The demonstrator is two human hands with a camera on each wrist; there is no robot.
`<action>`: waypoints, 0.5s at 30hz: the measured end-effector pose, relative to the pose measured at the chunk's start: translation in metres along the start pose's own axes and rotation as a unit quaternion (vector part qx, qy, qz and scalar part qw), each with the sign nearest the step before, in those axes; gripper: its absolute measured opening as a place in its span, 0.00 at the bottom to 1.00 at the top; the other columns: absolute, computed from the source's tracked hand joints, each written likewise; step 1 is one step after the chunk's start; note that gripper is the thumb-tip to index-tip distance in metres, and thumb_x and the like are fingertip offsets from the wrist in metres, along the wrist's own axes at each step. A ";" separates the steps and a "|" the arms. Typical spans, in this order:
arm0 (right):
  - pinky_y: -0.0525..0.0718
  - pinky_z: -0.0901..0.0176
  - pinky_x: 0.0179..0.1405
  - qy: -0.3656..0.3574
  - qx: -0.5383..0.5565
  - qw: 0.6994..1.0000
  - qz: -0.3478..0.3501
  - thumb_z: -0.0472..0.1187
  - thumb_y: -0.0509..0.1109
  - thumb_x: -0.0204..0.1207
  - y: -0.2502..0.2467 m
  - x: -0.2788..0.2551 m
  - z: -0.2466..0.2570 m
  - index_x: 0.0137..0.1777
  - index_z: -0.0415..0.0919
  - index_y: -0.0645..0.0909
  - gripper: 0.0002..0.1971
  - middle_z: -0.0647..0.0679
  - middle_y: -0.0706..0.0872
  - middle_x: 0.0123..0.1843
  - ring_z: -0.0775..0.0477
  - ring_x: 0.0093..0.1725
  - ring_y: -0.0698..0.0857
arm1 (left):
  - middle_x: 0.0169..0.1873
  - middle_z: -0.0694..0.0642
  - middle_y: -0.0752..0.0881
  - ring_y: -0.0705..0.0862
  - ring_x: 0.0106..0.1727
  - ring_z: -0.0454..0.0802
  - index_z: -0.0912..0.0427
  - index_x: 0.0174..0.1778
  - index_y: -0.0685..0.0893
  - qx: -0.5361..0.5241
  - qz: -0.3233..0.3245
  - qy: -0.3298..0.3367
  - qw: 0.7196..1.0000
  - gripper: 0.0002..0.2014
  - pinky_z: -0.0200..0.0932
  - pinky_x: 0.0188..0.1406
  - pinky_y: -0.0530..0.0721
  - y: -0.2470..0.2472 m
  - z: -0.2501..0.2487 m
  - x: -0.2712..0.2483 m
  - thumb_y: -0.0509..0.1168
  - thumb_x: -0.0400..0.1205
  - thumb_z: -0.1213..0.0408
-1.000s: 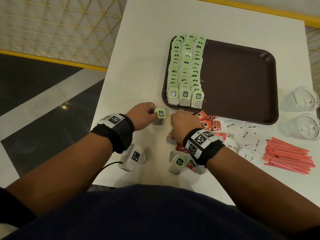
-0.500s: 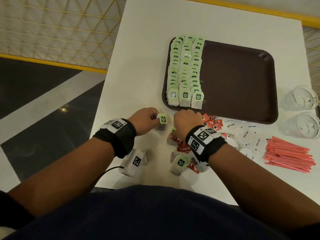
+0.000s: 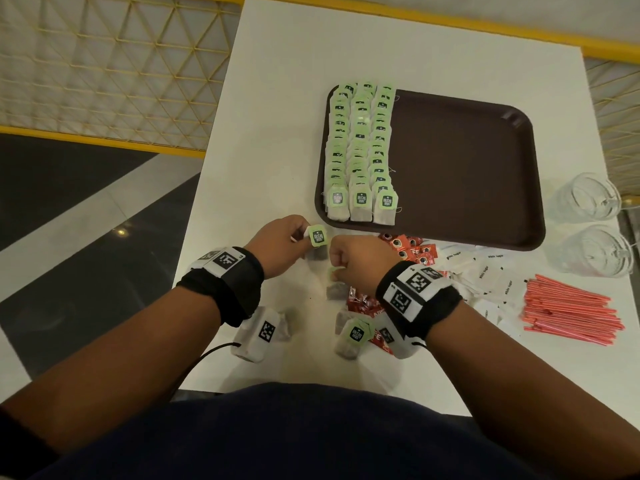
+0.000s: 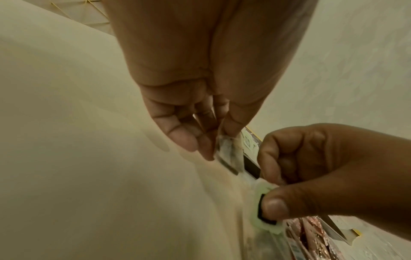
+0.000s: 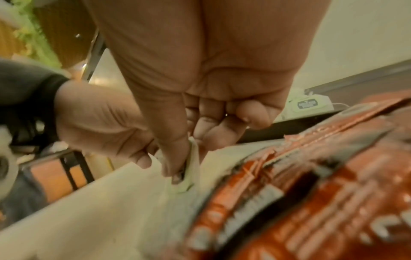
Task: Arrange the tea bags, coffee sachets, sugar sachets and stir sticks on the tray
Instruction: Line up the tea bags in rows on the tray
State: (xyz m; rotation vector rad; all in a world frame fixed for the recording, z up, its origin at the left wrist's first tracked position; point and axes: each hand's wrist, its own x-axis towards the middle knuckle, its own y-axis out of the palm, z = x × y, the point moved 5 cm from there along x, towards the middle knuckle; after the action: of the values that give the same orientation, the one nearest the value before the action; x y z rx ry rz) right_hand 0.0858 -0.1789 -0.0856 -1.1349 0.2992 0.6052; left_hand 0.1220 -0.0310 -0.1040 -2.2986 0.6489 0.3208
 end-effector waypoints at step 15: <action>0.86 0.48 0.56 0.077 0.146 0.975 -0.147 0.39 0.72 0.78 -0.083 0.010 -0.086 0.57 0.45 0.85 0.08 0.41 0.88 0.51 0.43 0.48 0.87 | 0.42 0.50 0.86 0.81 0.36 0.41 0.59 0.51 0.82 -0.034 -0.055 0.020 0.998 0.06 0.50 0.45 0.84 -0.004 -0.025 0.028 0.64 0.85 0.60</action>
State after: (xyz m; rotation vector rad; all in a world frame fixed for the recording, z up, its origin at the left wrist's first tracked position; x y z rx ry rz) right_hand 0.1494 -0.2779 -0.0627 -0.9189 0.3336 0.2037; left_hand 0.1488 -0.0555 -0.0950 -2.3996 0.5370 0.2487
